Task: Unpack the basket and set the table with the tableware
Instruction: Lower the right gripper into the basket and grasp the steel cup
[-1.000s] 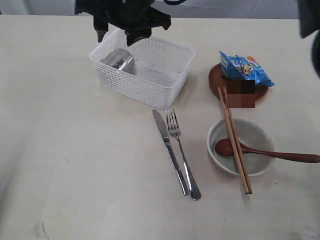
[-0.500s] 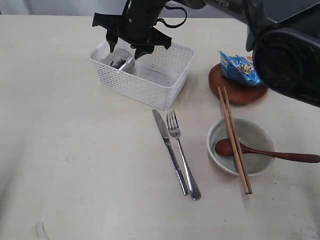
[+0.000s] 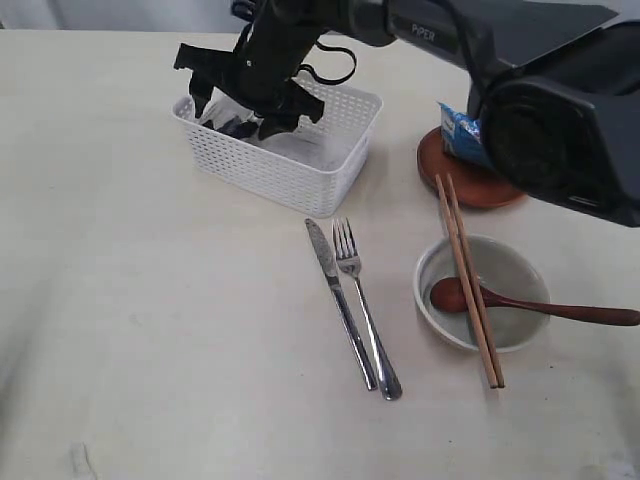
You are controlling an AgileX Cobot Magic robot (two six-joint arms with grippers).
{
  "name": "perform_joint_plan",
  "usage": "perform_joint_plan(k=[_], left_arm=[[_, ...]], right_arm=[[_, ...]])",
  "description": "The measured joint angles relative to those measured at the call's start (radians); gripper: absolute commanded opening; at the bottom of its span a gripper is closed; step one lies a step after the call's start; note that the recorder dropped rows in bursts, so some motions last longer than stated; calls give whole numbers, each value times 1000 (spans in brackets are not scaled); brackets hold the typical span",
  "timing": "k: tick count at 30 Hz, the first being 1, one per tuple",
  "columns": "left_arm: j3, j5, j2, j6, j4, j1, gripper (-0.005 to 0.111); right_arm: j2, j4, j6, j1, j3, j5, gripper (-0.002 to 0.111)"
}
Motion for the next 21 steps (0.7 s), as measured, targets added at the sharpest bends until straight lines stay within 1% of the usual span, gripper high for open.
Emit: perform_joint_plan(k=[9,11,13,14,17,20,21], left_arm=[[0,0,0,0,0,0,1],[0,0,0,0,0,0,1],[0,0,0,0,0,0,1],[0,0,0,0,0,0,1],[0,0,0,0,0,0,1],[0,0,0,0,0,0,1],[0,0,0,0,0,0,1]], right_arm=[[31,-4,1,-2,-2,2,76],[44,-2,1,-2,-2,0,73],[51,-2,1,-2,-2,-2,64],[53,-2,1,-2,-2,-5,57],[53,-4,-2,-2,-2,-13,34],[53,-4,-27,-2,-2,-13,4],[53,-4,-41,-2,-2,-13,0]])
